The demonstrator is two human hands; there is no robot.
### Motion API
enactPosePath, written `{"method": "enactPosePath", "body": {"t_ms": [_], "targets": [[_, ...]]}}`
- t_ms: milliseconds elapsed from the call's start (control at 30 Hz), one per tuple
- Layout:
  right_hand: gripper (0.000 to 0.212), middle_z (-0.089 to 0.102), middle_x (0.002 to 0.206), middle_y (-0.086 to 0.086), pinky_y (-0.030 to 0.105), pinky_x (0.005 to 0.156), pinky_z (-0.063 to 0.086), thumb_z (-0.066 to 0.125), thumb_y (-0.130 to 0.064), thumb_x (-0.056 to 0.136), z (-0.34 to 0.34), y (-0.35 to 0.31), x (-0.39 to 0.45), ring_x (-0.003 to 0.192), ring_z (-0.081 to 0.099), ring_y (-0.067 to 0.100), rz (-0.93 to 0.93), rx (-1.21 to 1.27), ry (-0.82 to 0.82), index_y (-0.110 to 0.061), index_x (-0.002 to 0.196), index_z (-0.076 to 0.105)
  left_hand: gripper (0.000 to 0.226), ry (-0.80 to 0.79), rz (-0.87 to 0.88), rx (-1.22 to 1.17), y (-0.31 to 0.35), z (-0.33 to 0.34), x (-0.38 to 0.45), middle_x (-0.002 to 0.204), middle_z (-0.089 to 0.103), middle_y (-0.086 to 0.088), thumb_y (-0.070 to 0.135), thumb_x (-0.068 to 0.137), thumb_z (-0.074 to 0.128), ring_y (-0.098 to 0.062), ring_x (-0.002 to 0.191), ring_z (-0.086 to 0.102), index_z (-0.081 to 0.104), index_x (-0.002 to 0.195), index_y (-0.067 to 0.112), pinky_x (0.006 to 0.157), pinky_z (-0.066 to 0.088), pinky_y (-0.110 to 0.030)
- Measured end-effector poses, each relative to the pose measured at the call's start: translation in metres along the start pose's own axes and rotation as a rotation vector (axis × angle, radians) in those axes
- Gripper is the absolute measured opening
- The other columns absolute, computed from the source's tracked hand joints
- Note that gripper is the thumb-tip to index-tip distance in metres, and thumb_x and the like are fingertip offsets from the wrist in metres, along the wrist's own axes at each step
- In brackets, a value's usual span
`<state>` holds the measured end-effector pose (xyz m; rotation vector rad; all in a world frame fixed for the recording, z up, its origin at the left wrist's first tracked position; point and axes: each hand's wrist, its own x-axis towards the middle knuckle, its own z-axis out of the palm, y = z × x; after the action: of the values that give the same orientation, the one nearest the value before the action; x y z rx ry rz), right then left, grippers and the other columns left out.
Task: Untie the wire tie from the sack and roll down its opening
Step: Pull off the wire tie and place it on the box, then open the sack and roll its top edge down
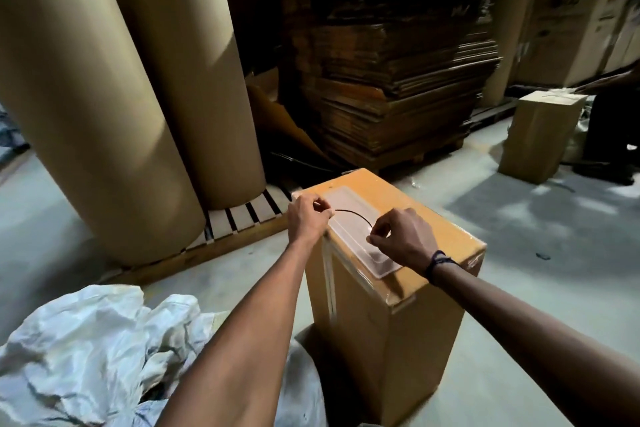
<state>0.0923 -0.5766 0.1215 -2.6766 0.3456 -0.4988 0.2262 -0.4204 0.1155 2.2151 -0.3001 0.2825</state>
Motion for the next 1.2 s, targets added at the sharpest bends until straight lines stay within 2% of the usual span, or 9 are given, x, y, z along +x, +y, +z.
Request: {"method": "enactPosePath", "body": {"t_ms": [133, 233, 300, 367, 500, 700, 933, 1100, 1200], "targets": [[0.014, 0.078, 0.088, -0.003, 0.025, 0.062, 0.056, 0.079, -0.034, 0.089, 0.016, 0.004, 0.013, 0.077, 0.068, 0.013, 0.048, 0.008, 0.007, -0.020, 0.090, 0.082, 0.012, -0.047, 0.038, -0.038, -0.014, 0.014, 0.010, 0.088, 0.075, 0.001, 0.028, 0.083, 0.086, -0.014, 0.089, 0.068, 0.081, 0.090, 0.020, 0.078, 0.056, -0.026], [0.025, 0.075, 0.085, -0.004, 0.019, 0.053, 0.041, 0.080, -0.046, 0.086, 0.016, 0.005, 0.013, 0.073, 0.062, 0.009, 0.063, 0.015, 0.044, -0.021, 0.091, 0.079, 0.019, 0.007, 0.037, -0.089, -0.022, 0.014, 0.011, 0.095, 0.078, 0.000, 0.038, 0.091, 0.077, -0.022, 0.095, 0.071, 0.080, 0.098, 0.020, 0.083, 0.060, -0.036], [0.030, 0.072, 0.081, -0.007, 0.018, 0.050, 0.032, 0.080, -0.052, 0.085, 0.009, 0.001, 0.009, 0.070, 0.059, 0.007, 0.073, 0.031, 0.096, -0.023, 0.093, 0.078, 0.029, 0.044, 0.031, -0.133, -0.024, 0.004, 0.005, 0.102, 0.077, -0.005, 0.040, 0.100, 0.064, -0.023, 0.095, 0.071, 0.078, 0.108, 0.016, 0.073, 0.057, -0.029], [0.030, 0.070, 0.080, -0.008, 0.019, 0.050, 0.031, 0.078, -0.051, 0.086, 0.002, -0.007, 0.001, 0.071, 0.060, 0.009, 0.067, 0.071, 0.151, -0.022, 0.096, 0.077, 0.034, 0.060, 0.045, -0.193, -0.028, -0.015, -0.007, 0.095, 0.075, -0.003, 0.040, 0.106, 0.054, -0.017, 0.085, 0.070, 0.077, 0.109, 0.016, 0.063, 0.053, -0.024], [0.023, 0.067, 0.085, -0.009, 0.020, 0.053, 0.032, 0.074, -0.047, 0.090, -0.006, -0.049, -0.024, 0.079, 0.060, 0.011, -0.025, 0.154, 0.189, -0.025, 0.096, 0.075, 0.031, 0.071, 0.063, -0.298, -0.057, -0.068, -0.043, 0.092, 0.075, 0.006, 0.036, 0.108, 0.049, -0.010, 0.077, 0.069, 0.074, 0.107, 0.018, 0.067, 0.057, -0.029], [0.023, 0.068, 0.088, -0.012, 0.033, 0.067, 0.057, 0.071, -0.049, 0.089, 0.038, -0.134, -0.084, 0.082, 0.062, 0.009, -0.147, 0.309, 0.008, -0.028, 0.099, 0.072, 0.024, 0.076, 0.025, -0.298, -0.126, -0.158, -0.125, 0.091, 0.077, 0.001, 0.032, 0.109, 0.051, -0.011, 0.064, 0.063, 0.069, 0.099, 0.021, 0.060, 0.048, -0.029], [0.022, 0.070, 0.089, -0.012, 0.024, 0.059, 0.046, 0.078, -0.037, 0.084, 0.121, -0.216, -0.155, 0.080, 0.062, 0.009, -0.206, 0.333, -0.320, -0.027, 0.104, 0.072, 0.010, 0.172, -0.216, -0.259, -0.238, -0.257, -0.237, 0.085, 0.077, 0.000, 0.017, 0.104, 0.058, -0.006, 0.060, 0.062, 0.067, 0.102, 0.013, 0.055, 0.048, -0.022], [0.022, 0.070, 0.085, -0.011, 0.036, 0.072, 0.057, 0.077, -0.030, 0.078, 0.183, -0.273, -0.184, 0.072, 0.061, 0.007, -0.247, 0.349, -0.485, -0.026, 0.100, 0.072, 0.022, 0.339, -0.540, -0.427, -0.293, -0.302, -0.277, 0.081, 0.074, -0.006, 0.032, 0.099, 0.058, -0.021, 0.065, 0.061, 0.064, 0.088, 0.013, 0.053, 0.043, -0.027], [0.024, 0.067, 0.086, -0.012, 0.030, 0.068, 0.049, 0.079, -0.028, 0.080, 0.217, -0.301, -0.190, 0.066, 0.054, -0.002, -0.287, 0.366, -0.529, -0.023, 0.103, 0.072, 0.030, 0.430, -0.547, -0.394, -0.311, -0.328, -0.262, 0.087, 0.076, -0.004, 0.046, 0.088, 0.059, -0.018, 0.067, 0.064, 0.064, 0.093, 0.017, 0.061, 0.048, -0.035]]}}
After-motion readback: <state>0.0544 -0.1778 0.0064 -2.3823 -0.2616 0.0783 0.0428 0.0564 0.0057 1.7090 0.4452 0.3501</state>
